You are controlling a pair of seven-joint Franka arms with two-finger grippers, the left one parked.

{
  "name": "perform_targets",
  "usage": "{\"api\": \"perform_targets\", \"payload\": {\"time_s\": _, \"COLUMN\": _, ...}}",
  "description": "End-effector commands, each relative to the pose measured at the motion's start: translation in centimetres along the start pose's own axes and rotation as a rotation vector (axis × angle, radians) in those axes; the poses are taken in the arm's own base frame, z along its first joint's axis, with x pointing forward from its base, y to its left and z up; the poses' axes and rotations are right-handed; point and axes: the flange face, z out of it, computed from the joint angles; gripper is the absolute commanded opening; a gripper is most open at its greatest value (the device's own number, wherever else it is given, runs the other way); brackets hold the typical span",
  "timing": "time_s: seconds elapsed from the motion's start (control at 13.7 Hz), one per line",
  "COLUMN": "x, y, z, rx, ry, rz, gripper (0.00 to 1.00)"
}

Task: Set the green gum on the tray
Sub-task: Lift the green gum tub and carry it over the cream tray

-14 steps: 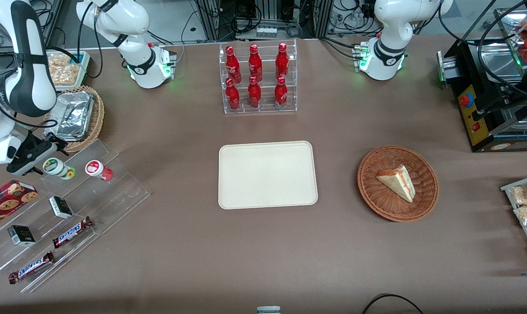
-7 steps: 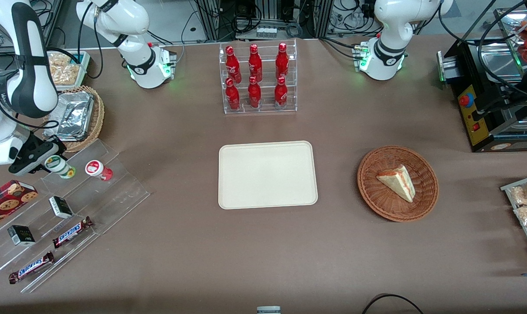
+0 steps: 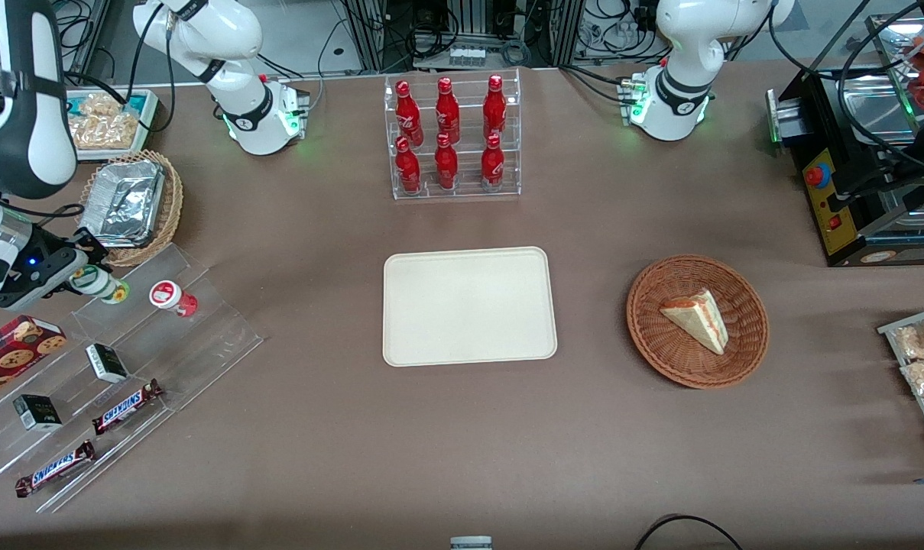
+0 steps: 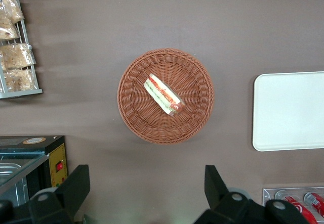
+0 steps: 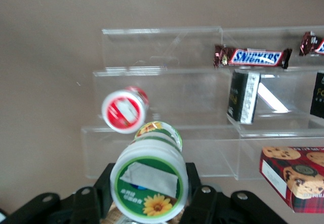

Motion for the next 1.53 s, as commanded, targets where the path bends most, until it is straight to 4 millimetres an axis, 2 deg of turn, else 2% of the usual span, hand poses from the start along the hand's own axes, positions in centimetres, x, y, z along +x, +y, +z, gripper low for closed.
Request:
{"api": "perform_targets", "payload": {"time_s": 0.0, "x": 4.5, "y": -3.1, "z": -0.9, "rx": 0.035, "ry": -0.027, "rz": 0.092, "gripper": 0.0}}
{"api": "perform_targets", "payload": {"time_s": 0.22, "x": 8.7, "y": -7.1, "z": 0.5, "rx": 0.095, "ry": -0.027, "rz": 0.194, "gripper": 0.0}}
{"api": "perform_targets", "payload": {"time_s": 0.58, "x": 17.3, "y": -17.1, "z": 2.4, "rx": 0.106, "ry": -0.039, "rz": 0.343, "gripper": 0.0}}
{"api": "perform_targets", "payload": {"time_s": 0.66, "x": 19.4, "y": -19.2, "z": 3.4, "rx": 0.099, "ry": -0.042, "rz": 0.363, "gripper": 0.0}}
{"api": "perform_targets", "payload": {"time_s": 0.88, "x": 23.8, "y": -24.3, "z": 5.9, "rx": 0.126, "ry": -0.02, "rz": 0.464, "gripper": 0.0}}
{"api": "perform_targets", "payload": {"time_s": 1.09, "x": 28.4, "y": -31.1, "z": 8.7, "rx": 0.109, "ry": 0.014, "rz": 0.547, "gripper": 0.0}}
{"api": "perform_targets", "payload": {"time_s": 1.46, "x": 33.7, "y": -40.3, "z": 12.5, "rx": 0.094, "ry": 0.034, "rz": 0.683, "gripper": 0.0}}
